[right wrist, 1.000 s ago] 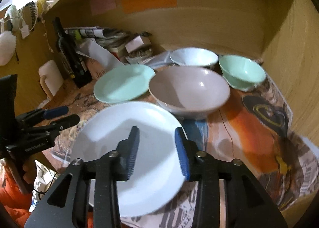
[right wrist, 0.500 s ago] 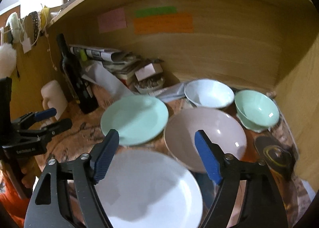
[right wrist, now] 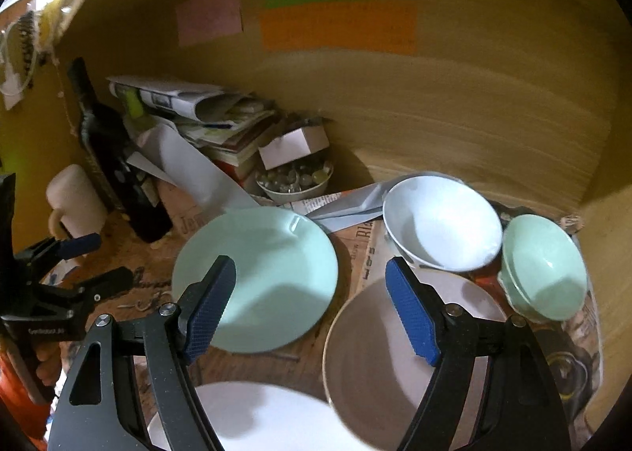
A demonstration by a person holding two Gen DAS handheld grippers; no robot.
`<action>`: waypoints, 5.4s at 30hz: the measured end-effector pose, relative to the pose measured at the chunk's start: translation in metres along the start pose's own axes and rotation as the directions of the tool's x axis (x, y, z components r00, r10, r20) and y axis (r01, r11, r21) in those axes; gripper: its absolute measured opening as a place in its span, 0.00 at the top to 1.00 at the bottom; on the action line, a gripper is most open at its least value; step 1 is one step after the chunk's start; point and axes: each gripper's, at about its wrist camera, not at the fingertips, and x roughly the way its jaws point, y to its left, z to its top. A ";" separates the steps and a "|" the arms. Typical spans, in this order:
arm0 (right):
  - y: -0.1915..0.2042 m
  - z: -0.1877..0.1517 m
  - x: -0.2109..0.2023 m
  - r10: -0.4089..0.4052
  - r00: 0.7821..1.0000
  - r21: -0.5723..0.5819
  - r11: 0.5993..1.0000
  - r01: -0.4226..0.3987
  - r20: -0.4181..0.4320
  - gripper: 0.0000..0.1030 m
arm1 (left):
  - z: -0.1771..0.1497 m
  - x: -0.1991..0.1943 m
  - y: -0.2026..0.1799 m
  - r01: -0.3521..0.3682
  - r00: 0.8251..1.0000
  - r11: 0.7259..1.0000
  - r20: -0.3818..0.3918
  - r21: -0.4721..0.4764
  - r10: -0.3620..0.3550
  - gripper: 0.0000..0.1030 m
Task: Organize plates and bowls
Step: 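Lift the mint green plate by its rim with the left tool, then carry the mint green plate over the white plate stack and lower it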
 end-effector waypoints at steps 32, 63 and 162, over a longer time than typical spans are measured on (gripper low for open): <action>-0.013 0.024 0.149 0.035 0.894 0.000 0.999 -0.040 -0.447 0.78 | -0.008 0.084 0.016 0.158 0.963 0.985 -0.211 -0.065 -0.168 0.65; 0.015 0.022 0.088 0.052 0.947 -0.018 0.998 -0.061 -0.318 0.82 | -0.014 0.035 0.018 0.177 0.972 0.982 -0.147 -0.063 -0.184 0.74; -0.023 -0.149 -0.081 0.054 0.979 0.170 0.985 -0.019 -0.199 0.81 | -0.089 -0.019 -0.109 0.153 0.965 0.972 -0.239 0.177 -0.109 0.71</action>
